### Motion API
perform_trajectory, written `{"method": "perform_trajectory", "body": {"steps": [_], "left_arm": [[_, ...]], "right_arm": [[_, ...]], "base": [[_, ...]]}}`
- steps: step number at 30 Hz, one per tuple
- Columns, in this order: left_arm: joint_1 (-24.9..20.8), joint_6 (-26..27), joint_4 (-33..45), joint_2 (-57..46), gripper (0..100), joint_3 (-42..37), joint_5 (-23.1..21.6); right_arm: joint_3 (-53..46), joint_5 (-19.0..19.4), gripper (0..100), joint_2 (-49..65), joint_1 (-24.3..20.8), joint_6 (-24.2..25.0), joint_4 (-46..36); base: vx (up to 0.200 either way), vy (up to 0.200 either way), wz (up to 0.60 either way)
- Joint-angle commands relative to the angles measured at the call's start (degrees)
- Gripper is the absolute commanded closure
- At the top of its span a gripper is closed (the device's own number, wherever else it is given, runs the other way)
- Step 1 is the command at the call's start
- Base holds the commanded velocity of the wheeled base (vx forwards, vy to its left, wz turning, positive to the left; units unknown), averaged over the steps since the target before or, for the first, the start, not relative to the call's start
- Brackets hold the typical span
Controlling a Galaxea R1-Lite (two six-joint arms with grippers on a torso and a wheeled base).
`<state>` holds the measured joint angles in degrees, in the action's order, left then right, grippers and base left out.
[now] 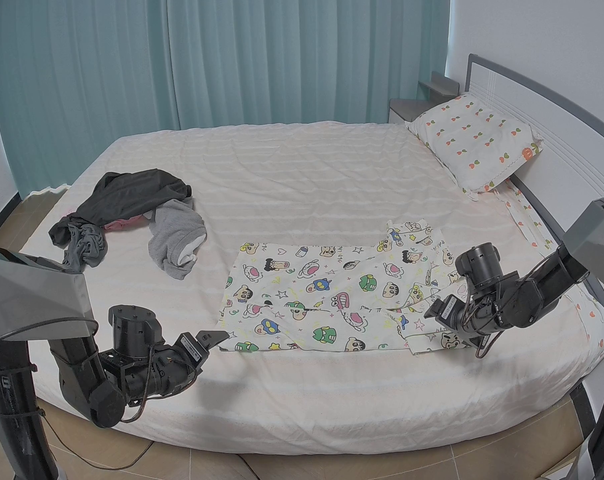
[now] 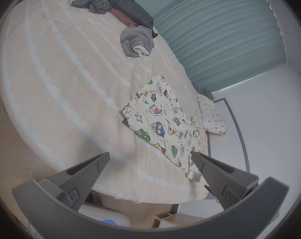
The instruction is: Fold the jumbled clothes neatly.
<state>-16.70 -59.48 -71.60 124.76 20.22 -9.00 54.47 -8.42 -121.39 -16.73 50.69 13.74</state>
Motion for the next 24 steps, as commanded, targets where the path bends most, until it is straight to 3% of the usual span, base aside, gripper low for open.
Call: {"method": "perform_trajectory", "body": {"steps": [1,4,14,20,24], "left_arm": [[0.0,0.0,0.0,0.2,0,0.0,0.2],[-0.1,0.0,0.0,0.2,0,0.0,0.2],[-0.1,0.0,0.0,0.8,0,0.1,0.3],[-0.1,0.0,0.0,0.7,0,0.0,0.3],[-0.1,0.0,-0.1,0.7,0,0.1,0.0]], "right_arm": [[2.9,2.5,0,-1.1,1.8,-0.1,3.0],[5.1,4.7,0,-5.9,3.4,-0.1,7.8],[7.6,4.7,0,-17.1,6.7,-2.9,14.6],[6.5,4.5,0,-17.4,7.9,-2.5,20.2],[3.0,4.3,0,-9.6,6.6,-2.5,23.9]], "base": [[0.0,0.0,0.0],[0.0,0.0,0.0],[0.0,0.0,0.0],[0.0,0.0,0.0],[0.0,0.0,0.0]]}}
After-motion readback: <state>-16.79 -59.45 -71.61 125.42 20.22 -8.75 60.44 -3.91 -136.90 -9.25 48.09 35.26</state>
